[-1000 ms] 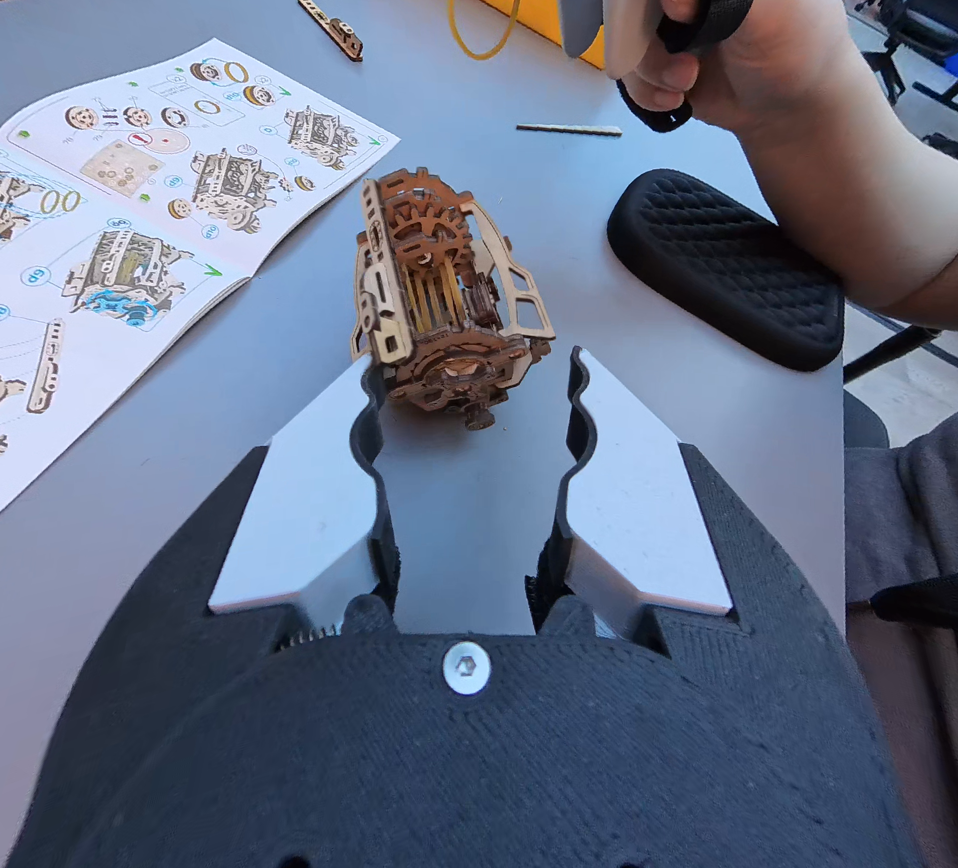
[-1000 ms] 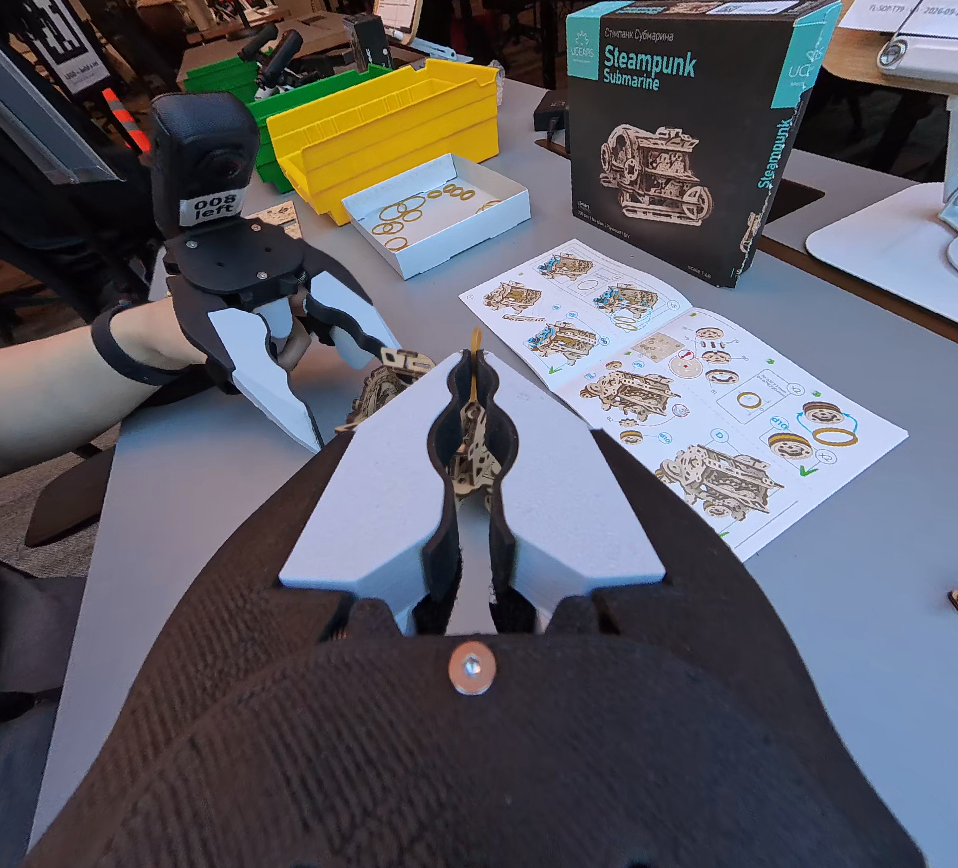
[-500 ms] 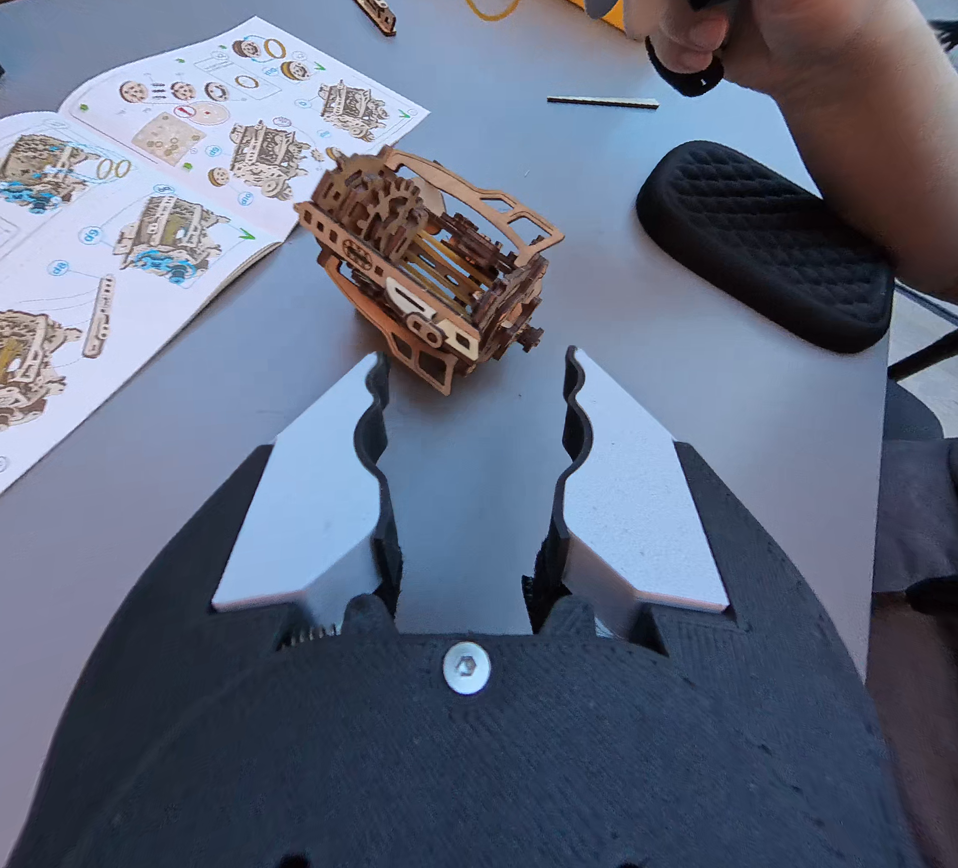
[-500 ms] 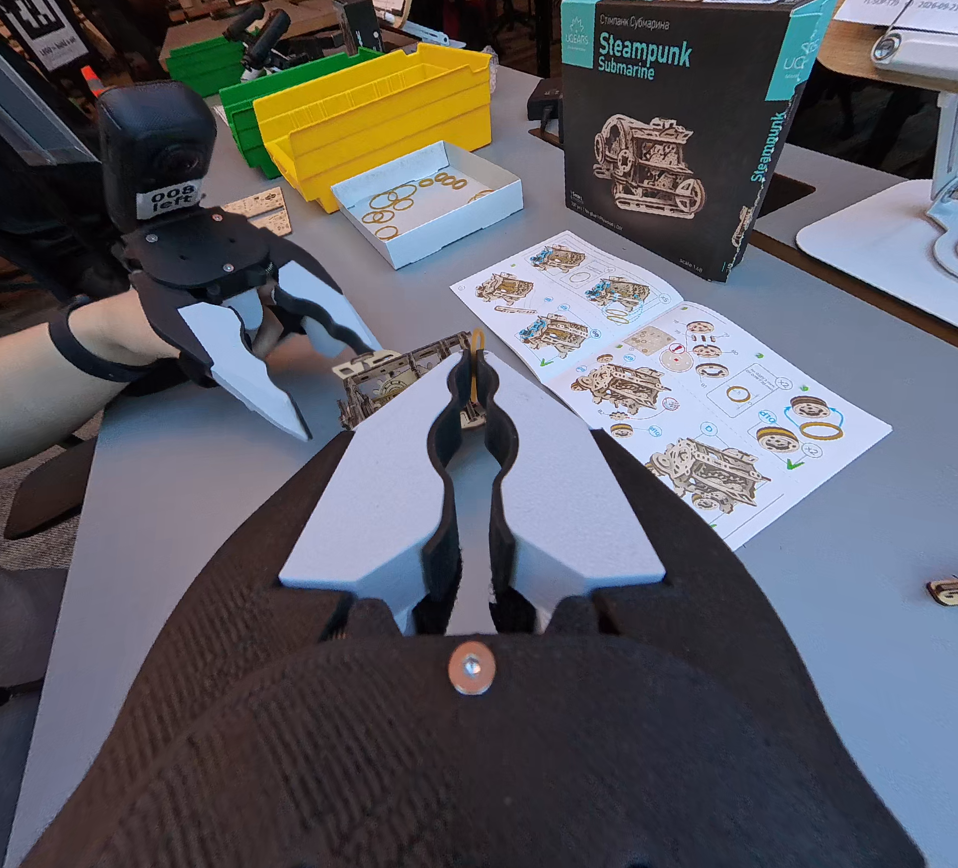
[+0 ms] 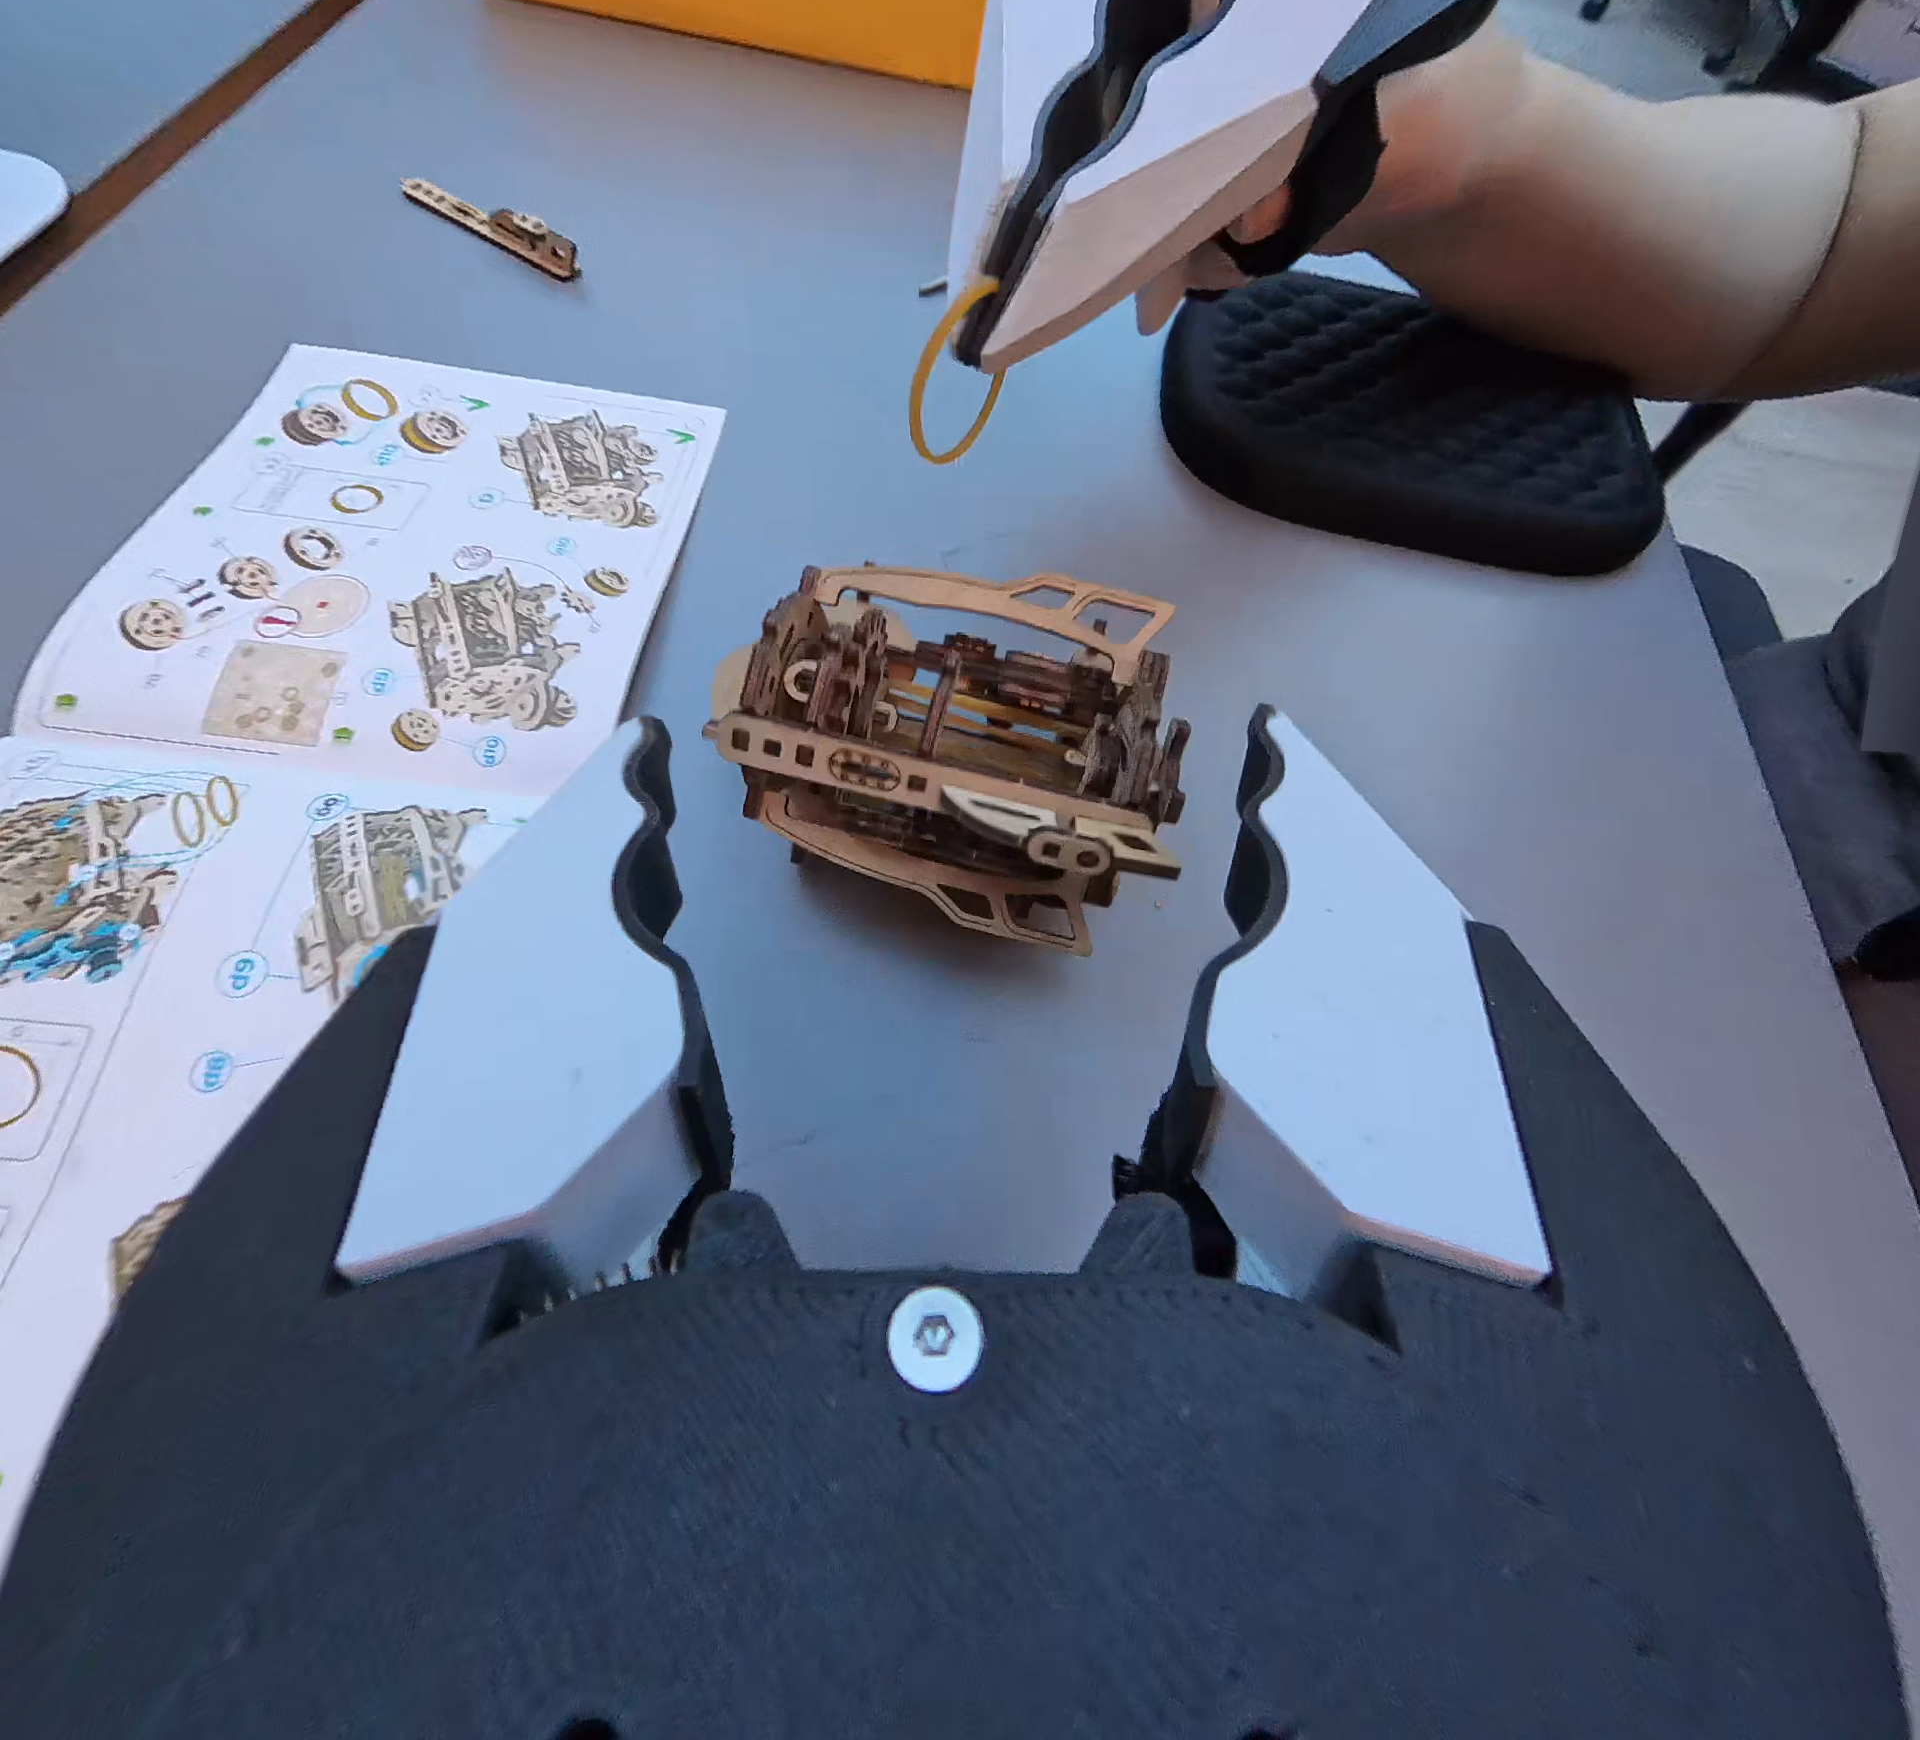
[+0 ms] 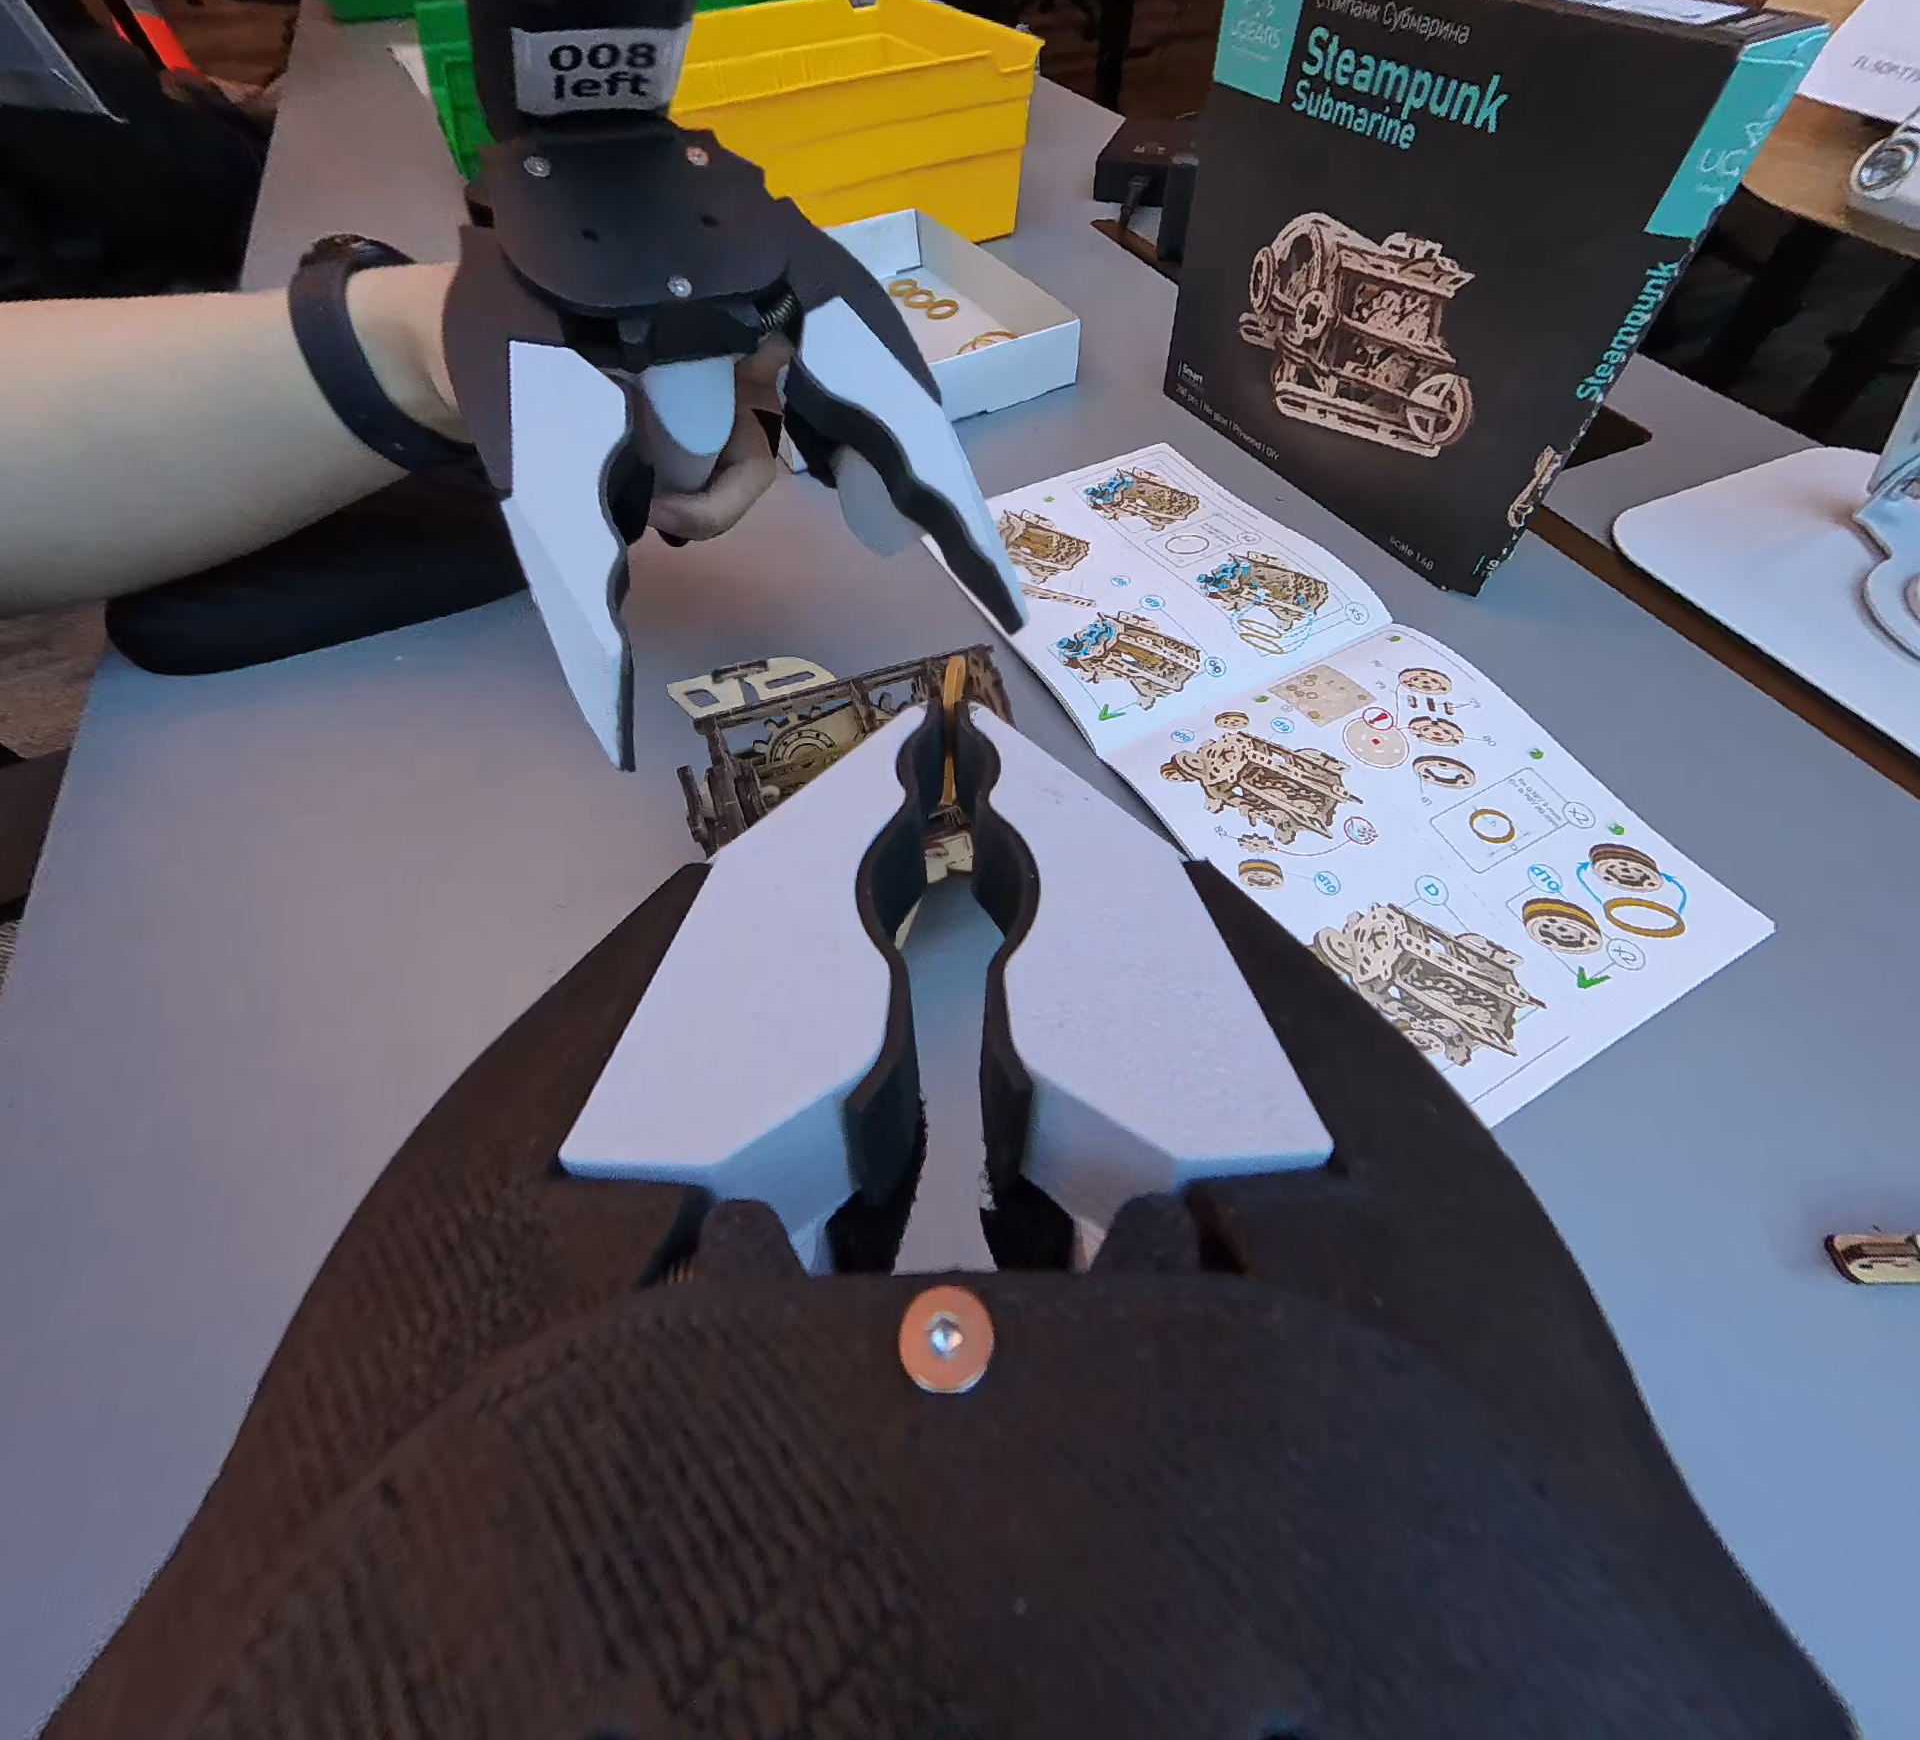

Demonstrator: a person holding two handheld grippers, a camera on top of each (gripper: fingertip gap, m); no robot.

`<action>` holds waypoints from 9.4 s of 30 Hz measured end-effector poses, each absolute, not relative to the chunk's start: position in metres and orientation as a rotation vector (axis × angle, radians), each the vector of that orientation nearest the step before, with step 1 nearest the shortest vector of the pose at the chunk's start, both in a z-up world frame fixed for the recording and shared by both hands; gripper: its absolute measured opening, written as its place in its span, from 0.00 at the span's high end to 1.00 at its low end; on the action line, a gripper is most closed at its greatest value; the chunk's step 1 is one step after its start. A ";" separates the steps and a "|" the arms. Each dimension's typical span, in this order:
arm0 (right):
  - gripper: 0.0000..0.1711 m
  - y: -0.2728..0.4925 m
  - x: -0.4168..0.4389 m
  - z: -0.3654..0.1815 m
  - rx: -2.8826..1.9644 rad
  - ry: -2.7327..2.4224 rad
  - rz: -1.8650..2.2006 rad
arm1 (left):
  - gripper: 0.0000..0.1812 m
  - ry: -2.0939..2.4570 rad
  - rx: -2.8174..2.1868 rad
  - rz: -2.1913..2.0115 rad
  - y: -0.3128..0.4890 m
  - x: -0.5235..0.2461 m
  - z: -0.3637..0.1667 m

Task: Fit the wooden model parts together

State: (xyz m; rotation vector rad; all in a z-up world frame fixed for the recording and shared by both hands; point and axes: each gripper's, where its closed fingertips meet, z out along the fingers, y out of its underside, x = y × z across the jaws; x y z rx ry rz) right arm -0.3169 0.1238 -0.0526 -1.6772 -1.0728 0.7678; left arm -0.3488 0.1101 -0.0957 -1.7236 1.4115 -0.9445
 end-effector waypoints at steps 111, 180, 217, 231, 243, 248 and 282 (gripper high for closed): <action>0.96 0.079 -0.153 -0.066 -1.879 -0.978 0.393 | 1.00 1.647 -1.405 -0.351 0.122 -0.345 -0.079; 0.96 0.082 -0.283 -0.069 -2.328 -1.319 0.459 | 1.00 1.721 -1.355 -0.058 0.119 -0.345 -0.094; 0.96 0.090 -0.290 -0.068 -2.450 -1.367 0.361 | 1.00 1.714 -1.329 0.030 0.129 -0.353 -0.094; 0.96 0.085 -0.295 -0.061 -2.376 -1.362 0.350 | 1.00 1.712 -1.329 0.041 0.130 -0.353 -0.094; 0.96 0.087 -0.299 -0.064 -2.345 -1.373 0.315 | 1.00 1.710 -1.334 0.041 0.131 -0.354 -0.095; 0.96 0.087 -0.299 -0.064 -2.347 -1.378 0.313 | 1.00 1.708 -1.338 0.040 0.131 -0.354 -0.095; 0.96 0.096 -0.296 -0.067 -2.326 -1.385 0.183 | 1.00 1.688 -1.351 0.042 0.136 -0.356 -0.096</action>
